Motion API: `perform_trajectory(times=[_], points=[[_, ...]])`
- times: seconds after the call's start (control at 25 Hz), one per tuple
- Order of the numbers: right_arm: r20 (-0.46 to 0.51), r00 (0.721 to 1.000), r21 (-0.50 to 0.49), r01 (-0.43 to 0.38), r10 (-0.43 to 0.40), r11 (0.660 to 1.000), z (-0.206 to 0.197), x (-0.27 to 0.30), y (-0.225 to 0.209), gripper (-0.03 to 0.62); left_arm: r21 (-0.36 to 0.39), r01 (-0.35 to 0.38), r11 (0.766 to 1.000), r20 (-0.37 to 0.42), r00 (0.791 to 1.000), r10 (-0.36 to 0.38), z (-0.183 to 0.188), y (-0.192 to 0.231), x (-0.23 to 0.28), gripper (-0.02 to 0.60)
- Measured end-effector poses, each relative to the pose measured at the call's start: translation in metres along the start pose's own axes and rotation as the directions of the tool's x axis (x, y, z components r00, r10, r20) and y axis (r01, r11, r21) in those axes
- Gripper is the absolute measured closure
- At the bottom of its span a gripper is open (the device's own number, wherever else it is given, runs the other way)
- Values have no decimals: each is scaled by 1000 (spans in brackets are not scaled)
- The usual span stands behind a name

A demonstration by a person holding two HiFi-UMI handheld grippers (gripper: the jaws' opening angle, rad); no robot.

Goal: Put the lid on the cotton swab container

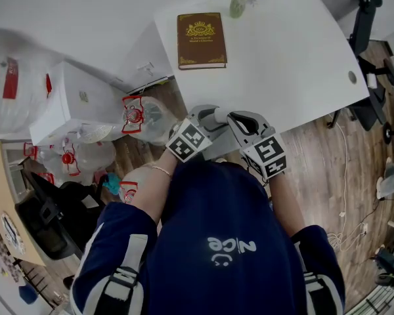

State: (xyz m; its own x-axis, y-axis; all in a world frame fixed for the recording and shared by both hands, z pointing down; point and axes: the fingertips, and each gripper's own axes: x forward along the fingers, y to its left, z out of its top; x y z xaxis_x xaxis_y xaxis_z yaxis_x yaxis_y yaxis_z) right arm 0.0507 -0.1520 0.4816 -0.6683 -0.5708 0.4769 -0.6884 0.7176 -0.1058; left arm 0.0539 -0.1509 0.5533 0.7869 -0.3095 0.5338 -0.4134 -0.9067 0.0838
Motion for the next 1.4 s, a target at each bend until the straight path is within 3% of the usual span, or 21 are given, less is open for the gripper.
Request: perform_trajectory(times=[0.72,0.92,1.12,1.28,1.4], points=[[-21,993,-200,110,-117,974,-1,3,9,543,-12,9,1000,-7,1000,-9,0,0,1,328],[-60,998,22,25,-23,999,-5,-1,3,543,-7,12,1000,-9,1000,-12,1,-2,2,330],[-91,996,-27,-6,3,1000,-5,-6,7,542,-9,16,1000,-17,1000,-16,0,-2,3,333],[-49,998,83,-21,25,996,-7,-11,4,542,-13,19,1000,-21,1000,-19,0,-1,3,334],[-33,999,52,-11,12,999,-4,-15,3,542,-12,14,1000,-22,1000,-15,0,-1,2,336]])
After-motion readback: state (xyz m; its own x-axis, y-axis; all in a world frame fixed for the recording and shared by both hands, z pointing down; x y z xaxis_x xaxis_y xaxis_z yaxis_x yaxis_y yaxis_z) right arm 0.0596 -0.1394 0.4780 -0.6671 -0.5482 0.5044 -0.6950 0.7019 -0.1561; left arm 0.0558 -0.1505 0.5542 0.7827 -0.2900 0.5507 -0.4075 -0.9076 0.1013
